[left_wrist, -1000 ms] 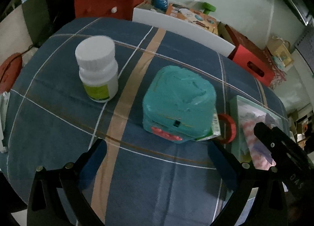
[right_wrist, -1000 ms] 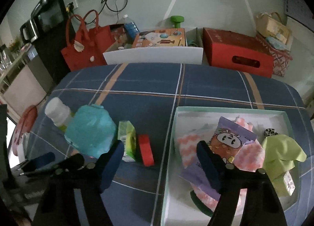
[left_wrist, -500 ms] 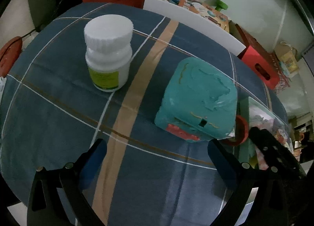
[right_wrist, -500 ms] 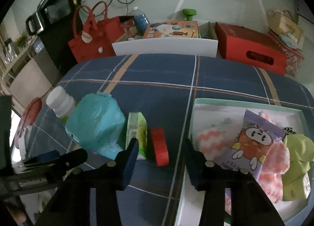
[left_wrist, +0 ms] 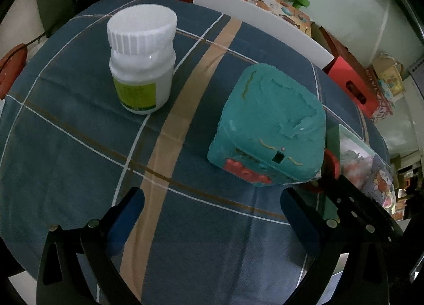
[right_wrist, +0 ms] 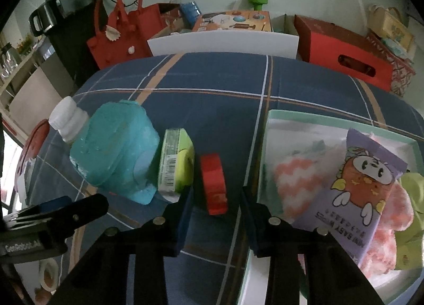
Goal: Organize soft objects
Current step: 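Grasp the red tape roll with the right tool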
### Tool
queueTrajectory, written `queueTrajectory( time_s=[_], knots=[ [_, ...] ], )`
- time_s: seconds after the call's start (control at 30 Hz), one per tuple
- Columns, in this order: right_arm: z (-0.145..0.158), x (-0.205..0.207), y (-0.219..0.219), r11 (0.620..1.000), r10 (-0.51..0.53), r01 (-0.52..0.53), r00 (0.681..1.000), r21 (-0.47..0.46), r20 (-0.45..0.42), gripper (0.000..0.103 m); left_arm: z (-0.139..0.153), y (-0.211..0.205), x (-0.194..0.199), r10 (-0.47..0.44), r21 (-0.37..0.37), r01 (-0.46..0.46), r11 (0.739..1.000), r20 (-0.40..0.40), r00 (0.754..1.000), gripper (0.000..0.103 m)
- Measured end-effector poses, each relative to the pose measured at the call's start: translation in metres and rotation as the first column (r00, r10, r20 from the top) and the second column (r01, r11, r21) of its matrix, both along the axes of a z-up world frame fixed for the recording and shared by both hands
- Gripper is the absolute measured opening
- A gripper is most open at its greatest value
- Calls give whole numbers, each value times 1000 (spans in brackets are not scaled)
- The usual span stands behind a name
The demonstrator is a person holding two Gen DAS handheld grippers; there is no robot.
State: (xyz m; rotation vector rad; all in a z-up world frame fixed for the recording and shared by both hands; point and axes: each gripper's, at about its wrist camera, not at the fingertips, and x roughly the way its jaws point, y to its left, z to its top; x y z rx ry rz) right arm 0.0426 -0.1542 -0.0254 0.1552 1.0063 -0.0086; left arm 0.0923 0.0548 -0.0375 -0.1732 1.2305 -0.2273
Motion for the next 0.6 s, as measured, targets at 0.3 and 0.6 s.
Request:
queueTrajectory(
  time_s=[0.3,0.6],
  knots=[
    [-6,2,0,1000,-1,1,1000,4,-10,20,-3,-2,0,-8,-6,8,1000,-9,1000,102],
    [4,-4,0,1000,-1,1,1000,8,14,16,-2,-6,1,-19,-7,19,1000,-3,1000,102]
  ],
)
